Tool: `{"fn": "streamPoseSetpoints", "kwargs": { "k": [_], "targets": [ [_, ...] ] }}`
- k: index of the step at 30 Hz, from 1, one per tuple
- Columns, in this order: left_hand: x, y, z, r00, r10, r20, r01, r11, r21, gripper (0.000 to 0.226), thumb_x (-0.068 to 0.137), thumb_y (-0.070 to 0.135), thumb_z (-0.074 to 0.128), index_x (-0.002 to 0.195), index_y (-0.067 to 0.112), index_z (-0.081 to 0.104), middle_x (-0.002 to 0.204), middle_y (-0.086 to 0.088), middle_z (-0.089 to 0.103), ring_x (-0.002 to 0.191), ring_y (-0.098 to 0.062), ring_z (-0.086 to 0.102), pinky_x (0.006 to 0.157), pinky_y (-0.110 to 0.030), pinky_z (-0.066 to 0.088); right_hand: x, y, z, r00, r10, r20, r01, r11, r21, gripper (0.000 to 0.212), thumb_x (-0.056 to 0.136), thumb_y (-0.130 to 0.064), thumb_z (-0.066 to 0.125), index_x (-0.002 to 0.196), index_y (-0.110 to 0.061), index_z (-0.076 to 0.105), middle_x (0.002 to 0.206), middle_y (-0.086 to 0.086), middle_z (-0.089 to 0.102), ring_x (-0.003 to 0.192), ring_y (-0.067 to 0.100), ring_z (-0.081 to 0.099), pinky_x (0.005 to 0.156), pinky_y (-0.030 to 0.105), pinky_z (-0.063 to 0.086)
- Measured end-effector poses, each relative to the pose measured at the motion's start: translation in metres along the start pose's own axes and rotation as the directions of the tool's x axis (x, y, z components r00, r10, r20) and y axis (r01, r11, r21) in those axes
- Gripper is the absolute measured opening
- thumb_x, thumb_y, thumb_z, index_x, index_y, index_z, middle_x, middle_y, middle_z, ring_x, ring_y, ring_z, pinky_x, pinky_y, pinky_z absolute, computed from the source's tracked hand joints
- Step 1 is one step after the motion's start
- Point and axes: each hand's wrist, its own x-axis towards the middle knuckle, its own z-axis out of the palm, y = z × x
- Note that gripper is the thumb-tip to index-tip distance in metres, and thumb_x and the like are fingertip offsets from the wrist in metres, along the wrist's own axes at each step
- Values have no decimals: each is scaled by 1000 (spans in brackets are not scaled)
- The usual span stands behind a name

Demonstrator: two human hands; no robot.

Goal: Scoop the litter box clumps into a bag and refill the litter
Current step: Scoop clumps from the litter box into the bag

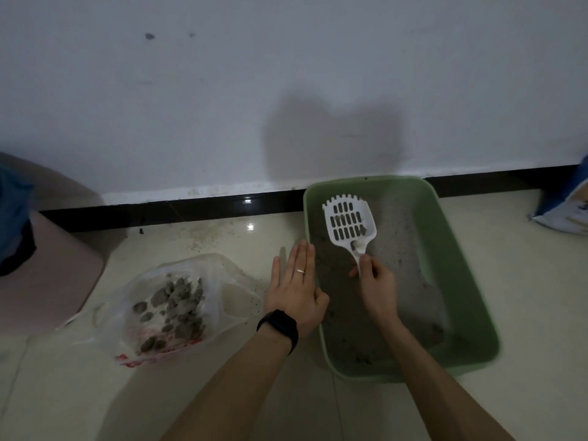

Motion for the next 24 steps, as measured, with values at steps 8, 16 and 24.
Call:
{"fn": "streamPoseSetpoints", "kwargs": {
  "k": [8, 16, 24],
  "targets": [
    [3, -45, -21, 980, 190, 63, -193, 980, 51, 66, 95, 59, 3, 151, 30, -16, 160, 7, -15, 144, -10, -20, 116, -43, -16, -37, -8, -46, 997, -64, -33, 60, 993, -102, 44, 101, -38, 44, 68, -18, 65, 50, 4, 58, 41, 7, 45, 43, 20, 36],
    [-10, -191, -97, 985, -56, 166, 0, 948, 319, 66, 97, 56, 10, 154, 24, 0, 162, 0, -2, 149, -19, -7, 119, -47, -5, -72, -61, -36, 987, -136, 90, 142, 988, -64, 43, 101, -37, 45, 67, -21, 65, 45, 3, 51, 41, 14, 44, 49, 27, 35],
    [-93, -294, -80, 944, -196, 265, 146, 970, 196, 84, 89, 68, 28, 154, 28, -8, 163, 4, -6, 148, -17, 2, 119, -41, 2, -110, -88, 51, 918, -182, 354, 247, 958, -148, 30, 99, -44, 48, 80, -32, 68, 68, 3, 67, 47, 14, 52, 48, 33, 41]
  ]
}}
